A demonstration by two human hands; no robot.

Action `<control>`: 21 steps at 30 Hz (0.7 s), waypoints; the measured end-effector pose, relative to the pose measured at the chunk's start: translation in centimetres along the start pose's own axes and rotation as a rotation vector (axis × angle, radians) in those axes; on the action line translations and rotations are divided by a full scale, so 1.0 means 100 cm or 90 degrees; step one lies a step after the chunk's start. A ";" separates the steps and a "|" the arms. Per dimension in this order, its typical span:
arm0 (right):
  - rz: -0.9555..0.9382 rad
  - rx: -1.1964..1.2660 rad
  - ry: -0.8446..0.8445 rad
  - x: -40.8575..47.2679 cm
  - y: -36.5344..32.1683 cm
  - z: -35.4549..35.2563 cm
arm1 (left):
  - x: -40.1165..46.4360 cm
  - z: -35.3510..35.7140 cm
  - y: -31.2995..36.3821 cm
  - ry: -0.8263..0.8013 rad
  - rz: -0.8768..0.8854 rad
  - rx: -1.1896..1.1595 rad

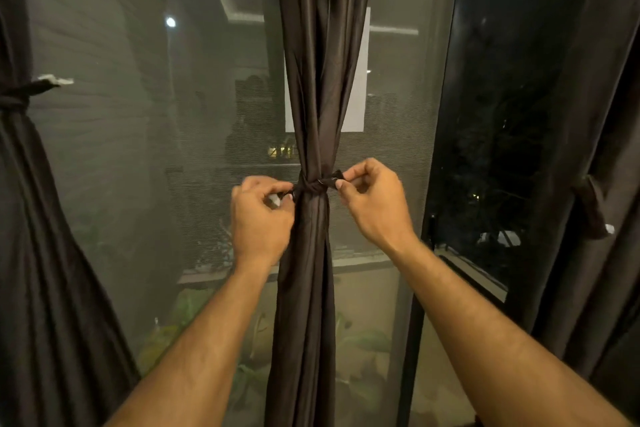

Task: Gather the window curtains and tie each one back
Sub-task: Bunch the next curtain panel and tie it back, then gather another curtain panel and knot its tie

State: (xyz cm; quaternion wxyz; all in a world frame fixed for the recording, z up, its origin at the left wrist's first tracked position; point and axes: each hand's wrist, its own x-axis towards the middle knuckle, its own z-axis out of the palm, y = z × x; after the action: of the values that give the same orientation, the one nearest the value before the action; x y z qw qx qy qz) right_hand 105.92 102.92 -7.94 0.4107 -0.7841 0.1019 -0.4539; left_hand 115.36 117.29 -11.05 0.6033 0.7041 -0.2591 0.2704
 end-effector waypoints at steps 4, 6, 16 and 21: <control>-0.045 -0.035 -0.016 -0.007 -0.009 -0.020 | -0.030 0.013 0.016 0.104 0.112 -0.022; -0.064 -0.046 -0.017 -0.013 -0.006 -0.034 | -0.046 0.031 0.024 0.098 0.122 -0.051; -0.065 -0.211 -0.008 -0.026 0.066 -0.221 | -0.145 0.197 0.111 -0.096 0.045 -0.157; -0.010 -0.274 0.068 -0.017 0.115 -0.338 | -0.182 0.306 0.168 -0.245 0.023 -0.178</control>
State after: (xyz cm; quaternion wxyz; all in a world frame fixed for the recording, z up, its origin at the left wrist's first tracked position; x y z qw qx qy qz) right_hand 80.52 77.81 -9.06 0.2245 -0.8293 0.2116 -0.4659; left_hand 92.79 85.43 -15.59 0.6297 0.6471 -0.4170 0.1037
